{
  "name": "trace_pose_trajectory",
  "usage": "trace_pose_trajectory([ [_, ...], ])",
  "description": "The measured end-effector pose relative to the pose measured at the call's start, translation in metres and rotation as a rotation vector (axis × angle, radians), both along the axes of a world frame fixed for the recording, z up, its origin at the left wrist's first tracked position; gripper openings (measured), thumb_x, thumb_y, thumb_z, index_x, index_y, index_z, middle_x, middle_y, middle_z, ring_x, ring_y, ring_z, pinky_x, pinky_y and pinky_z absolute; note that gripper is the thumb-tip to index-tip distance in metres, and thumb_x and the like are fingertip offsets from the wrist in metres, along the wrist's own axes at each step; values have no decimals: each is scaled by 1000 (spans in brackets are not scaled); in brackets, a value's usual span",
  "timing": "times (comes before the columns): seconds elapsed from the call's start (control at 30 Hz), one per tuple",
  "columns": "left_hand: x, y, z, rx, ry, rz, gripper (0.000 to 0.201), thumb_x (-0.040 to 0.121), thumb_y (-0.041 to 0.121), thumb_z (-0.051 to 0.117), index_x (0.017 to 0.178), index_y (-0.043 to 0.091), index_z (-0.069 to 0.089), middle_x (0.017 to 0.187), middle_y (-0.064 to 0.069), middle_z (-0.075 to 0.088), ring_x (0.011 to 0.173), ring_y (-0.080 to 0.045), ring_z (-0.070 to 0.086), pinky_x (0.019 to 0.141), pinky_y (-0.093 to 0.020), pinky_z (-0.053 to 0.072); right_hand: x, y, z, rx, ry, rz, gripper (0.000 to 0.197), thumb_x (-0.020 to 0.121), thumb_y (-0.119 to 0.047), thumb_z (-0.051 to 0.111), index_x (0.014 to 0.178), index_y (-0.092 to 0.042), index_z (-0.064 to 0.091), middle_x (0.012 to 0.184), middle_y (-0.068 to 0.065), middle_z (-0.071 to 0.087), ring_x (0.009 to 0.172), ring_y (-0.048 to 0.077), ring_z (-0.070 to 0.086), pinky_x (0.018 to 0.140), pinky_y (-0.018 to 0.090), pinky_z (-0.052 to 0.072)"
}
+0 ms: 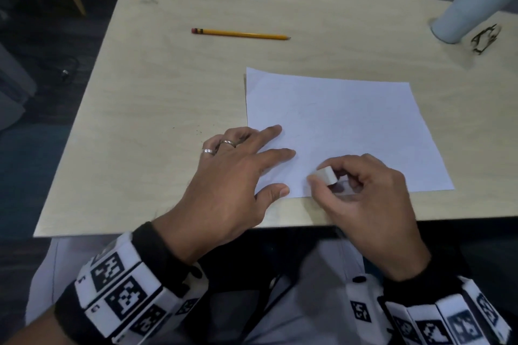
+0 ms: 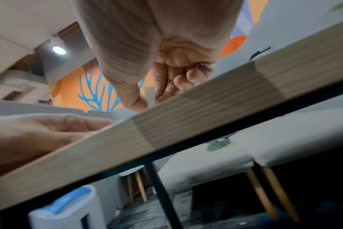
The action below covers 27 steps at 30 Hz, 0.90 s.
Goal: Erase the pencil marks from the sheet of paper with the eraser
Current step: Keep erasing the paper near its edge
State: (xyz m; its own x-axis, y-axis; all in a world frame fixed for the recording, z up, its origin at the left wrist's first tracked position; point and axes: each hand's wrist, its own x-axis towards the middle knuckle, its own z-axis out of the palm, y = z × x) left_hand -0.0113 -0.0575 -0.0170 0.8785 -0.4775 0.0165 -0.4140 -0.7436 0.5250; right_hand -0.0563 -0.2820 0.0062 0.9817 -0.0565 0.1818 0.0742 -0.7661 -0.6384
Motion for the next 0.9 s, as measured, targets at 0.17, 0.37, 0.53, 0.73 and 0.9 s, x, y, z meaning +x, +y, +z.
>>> trace_pose_trajectory([
  [0.17,0,1,1,-1,7,-5,57,93,65,46,148,51,51,169,24,25,151,-11,21,122,-41,9,9,-25,-3,-14,20,-60,9,88,-32,78,81,-27,74,79,-13,70,78,16,58,73,47,52],
  [0.37,-1,0,3,5,17,-2,59,91,65,44,148,51,50,169,24,24,152,-11,20,122,-40,8,7,5,-1,-21,31,10,13,88,-44,75,81,-33,73,75,-13,68,75,9,61,69,37,50],
  [0.53,0,0,4,-13,9,0,58,92,65,44,148,50,51,169,23,25,151,-11,21,123,-42,10,19,-28,0,-43,5,-114,14,89,-41,76,82,-29,74,73,-13,69,69,11,59,69,42,54],
  [0.73,0,-1,2,-7,7,-2,53,99,62,53,150,51,47,170,24,21,151,-8,14,122,-40,6,18,5,-2,-39,29,0,12,89,-32,80,80,-26,75,71,-14,68,68,9,60,66,37,52],
  [0.9,1,-3,4,-2,-1,-4,52,100,58,58,151,51,46,170,25,19,152,-8,15,123,-40,5,27,-19,5,-77,6,-118,12,90,-32,79,80,-26,75,73,-14,71,71,9,63,70,42,57],
])
